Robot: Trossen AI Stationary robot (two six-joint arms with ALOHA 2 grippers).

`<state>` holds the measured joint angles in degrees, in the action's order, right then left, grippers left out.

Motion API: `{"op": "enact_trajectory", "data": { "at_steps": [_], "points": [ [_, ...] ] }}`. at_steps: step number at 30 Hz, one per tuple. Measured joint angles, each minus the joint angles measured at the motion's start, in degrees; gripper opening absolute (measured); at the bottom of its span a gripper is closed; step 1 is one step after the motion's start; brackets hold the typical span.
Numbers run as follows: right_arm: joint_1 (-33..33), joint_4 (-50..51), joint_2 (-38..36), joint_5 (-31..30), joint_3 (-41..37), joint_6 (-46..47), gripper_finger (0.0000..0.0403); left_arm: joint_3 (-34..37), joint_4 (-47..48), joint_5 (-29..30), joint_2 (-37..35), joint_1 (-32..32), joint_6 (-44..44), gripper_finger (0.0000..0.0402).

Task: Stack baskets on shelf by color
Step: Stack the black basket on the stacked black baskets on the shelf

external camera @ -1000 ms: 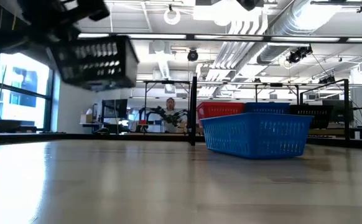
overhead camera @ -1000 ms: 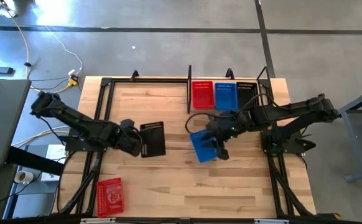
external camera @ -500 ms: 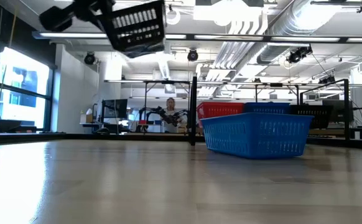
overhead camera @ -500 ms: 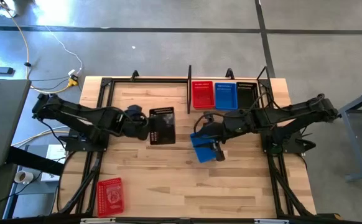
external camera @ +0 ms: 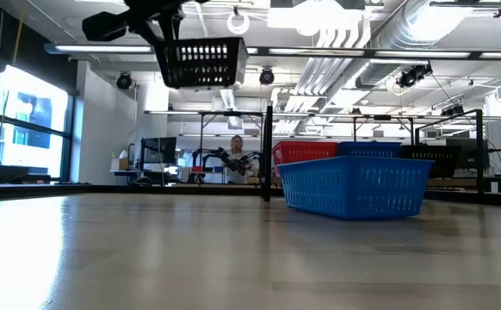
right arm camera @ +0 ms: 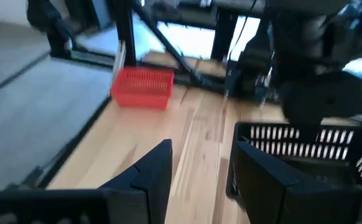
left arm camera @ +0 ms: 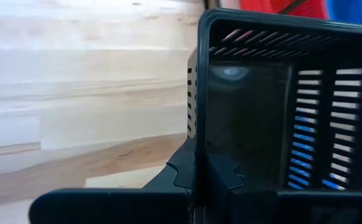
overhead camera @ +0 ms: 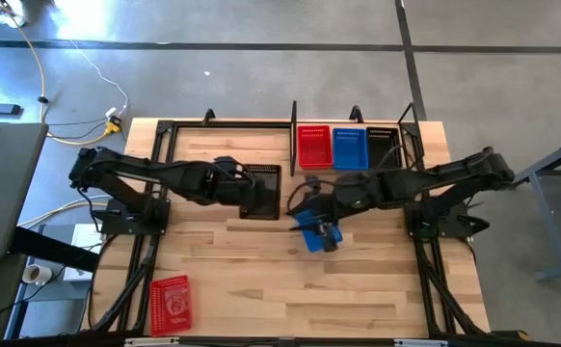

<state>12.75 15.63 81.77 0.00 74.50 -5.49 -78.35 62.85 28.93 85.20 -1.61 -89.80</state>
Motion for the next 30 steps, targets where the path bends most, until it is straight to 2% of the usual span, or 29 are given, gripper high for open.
{"op": "enact_trajectory", "data": {
  "at_steps": [15, 22, 27, 30],
  "points": [
    [0.46, 0.81, 11.11, -2.49, 0.0, -6.41, 0.0154, 0.0, 0.16, -3.46, 5.61, 0.22, -1.96, 0.0],
    [2.12, -0.33, 14.36, -10.91, 0.0, -10.07, 0.0154, 0.0, -1.6, -3.41, 5.86, 0.85, -3.04, 0.0],
    [2.16, -1.92, 15.82, -10.84, 0.0, -10.05, 0.0154, 0.0, -5.3, -2.98, 5.86, 0.89, -2.13, 0.0],
    [2.16, -1.45, 16.61, -14.59, -0.04, -10.04, 0.0154, 0.0, -6.42, -2.91, 5.86, 1.16, -1.49, 0.0]
  ]
}}
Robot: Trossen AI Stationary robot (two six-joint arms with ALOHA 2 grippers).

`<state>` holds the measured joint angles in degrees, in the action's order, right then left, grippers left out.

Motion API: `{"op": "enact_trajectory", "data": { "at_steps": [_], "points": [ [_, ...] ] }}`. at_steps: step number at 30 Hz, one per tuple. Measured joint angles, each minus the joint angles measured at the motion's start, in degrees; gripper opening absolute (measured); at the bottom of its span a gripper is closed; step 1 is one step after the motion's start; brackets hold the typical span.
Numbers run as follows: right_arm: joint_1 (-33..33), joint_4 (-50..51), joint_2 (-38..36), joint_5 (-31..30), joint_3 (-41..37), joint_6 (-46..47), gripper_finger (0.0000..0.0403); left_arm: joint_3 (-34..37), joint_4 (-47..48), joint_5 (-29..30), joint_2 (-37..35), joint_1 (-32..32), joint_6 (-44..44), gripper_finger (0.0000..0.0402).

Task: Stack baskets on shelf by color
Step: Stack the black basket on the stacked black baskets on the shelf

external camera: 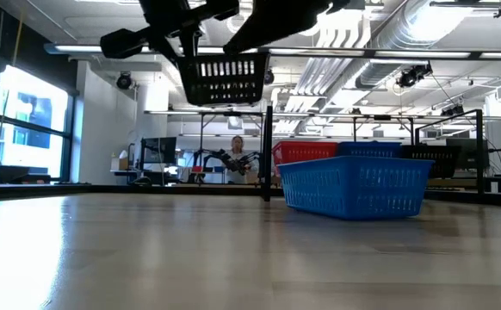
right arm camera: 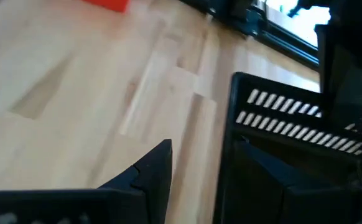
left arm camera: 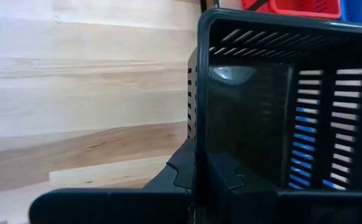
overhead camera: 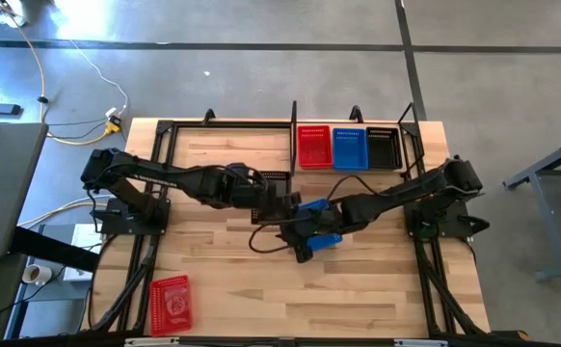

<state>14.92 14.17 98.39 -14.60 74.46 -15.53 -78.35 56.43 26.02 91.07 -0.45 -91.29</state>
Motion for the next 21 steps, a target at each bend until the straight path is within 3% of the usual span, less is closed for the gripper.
{"op": "enact_trajectory", "data": {
  "at_steps": [6, 16, 21],
  "points": [
    [-1.61, 1.39, -0.02, -1.46, 0.0, 3.63, 0.0154, 0.0, -0.59, 0.35, 0.0, 0.07, 0.0, 0.0],
    [-4.62, 5.72, -0.02, 1.55, 0.0, 7.77, 0.0153, 0.04, -4.78, 0.66, 0.0, 0.41, 2.41, 0.0],
    [-4.77, 6.19, -0.04, 1.2, 0.0, 9.1, 0.0117, 0.04, -7.98, 0.27, 0.0, 1.35, 5.88, 0.0]
  ]
}}
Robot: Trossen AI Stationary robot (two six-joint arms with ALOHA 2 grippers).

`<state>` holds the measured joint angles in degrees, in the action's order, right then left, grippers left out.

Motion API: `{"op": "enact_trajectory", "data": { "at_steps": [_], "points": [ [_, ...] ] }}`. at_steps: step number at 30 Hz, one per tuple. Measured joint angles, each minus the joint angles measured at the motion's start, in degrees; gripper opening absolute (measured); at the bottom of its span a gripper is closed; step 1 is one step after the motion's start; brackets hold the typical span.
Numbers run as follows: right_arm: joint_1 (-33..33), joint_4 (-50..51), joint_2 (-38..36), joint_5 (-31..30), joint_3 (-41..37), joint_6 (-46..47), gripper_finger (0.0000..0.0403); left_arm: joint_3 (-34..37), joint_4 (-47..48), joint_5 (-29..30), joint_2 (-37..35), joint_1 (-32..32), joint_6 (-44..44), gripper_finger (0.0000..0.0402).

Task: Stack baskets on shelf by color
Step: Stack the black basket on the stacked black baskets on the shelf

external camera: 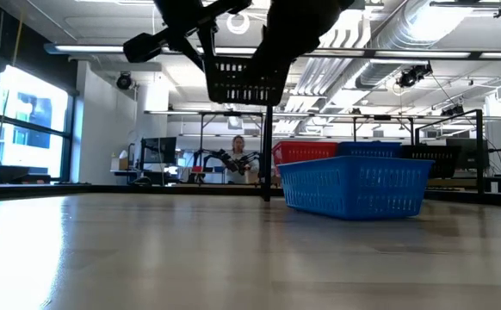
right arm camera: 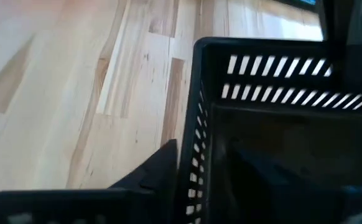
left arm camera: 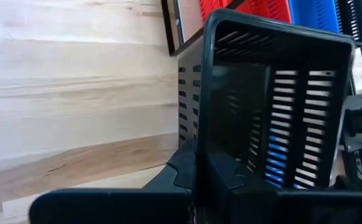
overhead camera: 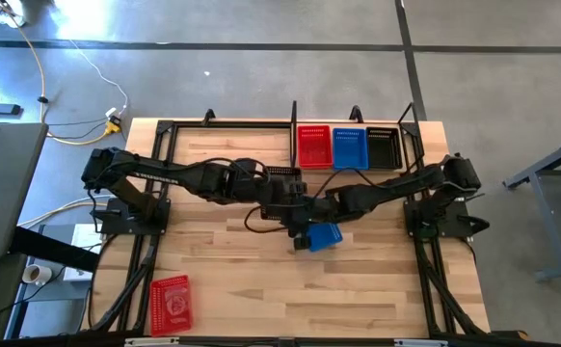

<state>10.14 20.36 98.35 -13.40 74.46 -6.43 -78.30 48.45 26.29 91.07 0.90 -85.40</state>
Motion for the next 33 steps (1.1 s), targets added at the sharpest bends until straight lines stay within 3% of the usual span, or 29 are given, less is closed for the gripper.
{"op": "enact_trajectory", "data": {
  "at_steps": [6, 18, 25, 33],
  "points": [
    [-0.04, 3.05, 0.0, 0.63, 1.05, 1.32, 0.0011, 0.0, -0.07, -0.12, 0.0, 0.49, 0.71, 0.0003],
    [-0.15, 10.18, -0.07, -0.12, 5.23, 1.71, 0.0001, 0.0, -0.23, -0.54, -0.02, 1.15, 5.51, 0.0072],
    [-0.15, 15.54, -0.07, -0.1, 6.42, 7.33, 0.0, 0.0, -0.21, -5.98, -0.04, 2.67, 7.99, 0.0124],
    [0.0, 24.66, -0.07, -0.12, 6.51, 14.36, 0.0, 0.0, -0.32, -6.17, -0.55, 4.44, 14.61, 0.0136]
  ]
}}
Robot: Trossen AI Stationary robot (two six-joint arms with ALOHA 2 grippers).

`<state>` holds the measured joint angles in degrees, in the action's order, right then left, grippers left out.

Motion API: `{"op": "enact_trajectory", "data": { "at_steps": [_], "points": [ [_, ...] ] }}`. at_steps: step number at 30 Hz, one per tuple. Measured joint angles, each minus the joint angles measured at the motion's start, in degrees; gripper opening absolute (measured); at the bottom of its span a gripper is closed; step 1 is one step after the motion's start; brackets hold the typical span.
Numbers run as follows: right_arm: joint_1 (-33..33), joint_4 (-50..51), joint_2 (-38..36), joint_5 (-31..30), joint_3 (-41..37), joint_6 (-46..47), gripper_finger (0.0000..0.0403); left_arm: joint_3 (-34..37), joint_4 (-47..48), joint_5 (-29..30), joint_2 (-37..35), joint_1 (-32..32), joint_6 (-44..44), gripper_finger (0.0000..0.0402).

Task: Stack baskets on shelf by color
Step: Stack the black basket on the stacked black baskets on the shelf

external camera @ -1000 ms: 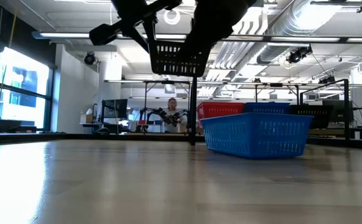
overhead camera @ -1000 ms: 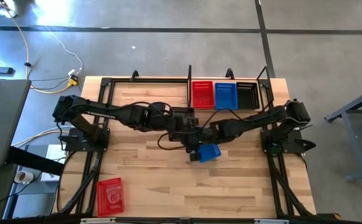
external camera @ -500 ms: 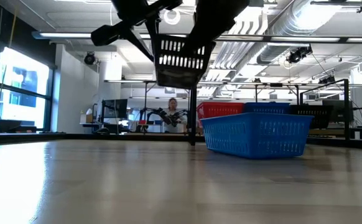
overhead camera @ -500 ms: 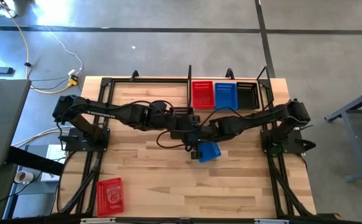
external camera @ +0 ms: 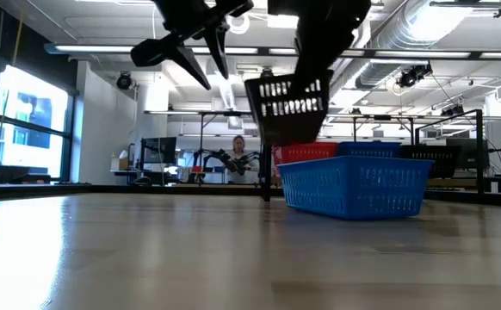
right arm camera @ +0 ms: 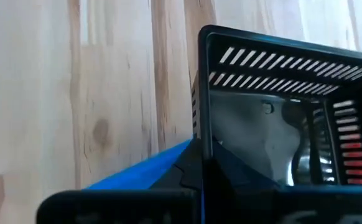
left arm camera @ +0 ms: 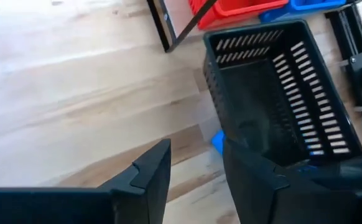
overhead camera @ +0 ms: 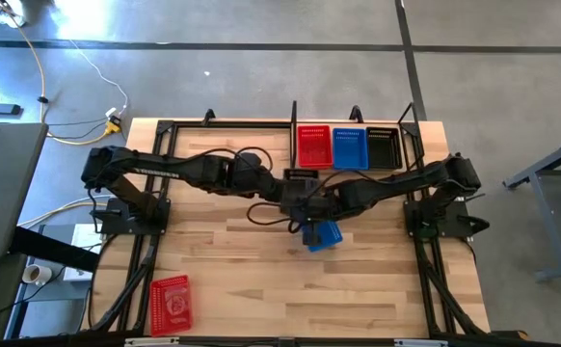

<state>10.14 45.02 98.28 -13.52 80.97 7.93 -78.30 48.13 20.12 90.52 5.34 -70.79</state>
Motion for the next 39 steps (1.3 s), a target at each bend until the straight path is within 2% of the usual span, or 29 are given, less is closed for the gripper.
{"op": "enact_trajectory", "data": {
  "at_steps": [8, 16, 21, 28, 35, 39],
  "points": [
    [0.12, 3.79, -0.18, -0.14, 0.0, 6.13, 0.0, 0.0, 0.02, -0.14, -3.41, 4.05, 8.28, 0.0134],
    [0.51, 7.01, -4.34, -6.68, 0.0, 11.66, 0.0, -0.02, 0.05, -0.32, -7.07, 7.64, 17.81, 0.0134],
    [0.51, 10.91, -8.47, -11.95, -0.01, 14.76, 0.0, -0.02, 0.02, -0.83, -8.29, 8.82, 23.04, 0.0134],
    [0.51, 20.09, -14.91, -18.34, -0.55, 20.13, 0.0, -0.02, 0.01, -4.73, -8.56, 10.73, 29.65, 0.0133],
    [0.51, 20.18, -25.77, -20.68, -9.15, 25.7, 0.0, -0.02, 0.03, -5.14, -8.54, 12.36, 32.47, 0.0133],
    [0.25, 20.13, -31.92, -21.14, -13.12, 23.56, 0.0, -0.02, -0.02, -5.22, -8.54, 13.56, 32.9, 0.0133]
  ]
}}
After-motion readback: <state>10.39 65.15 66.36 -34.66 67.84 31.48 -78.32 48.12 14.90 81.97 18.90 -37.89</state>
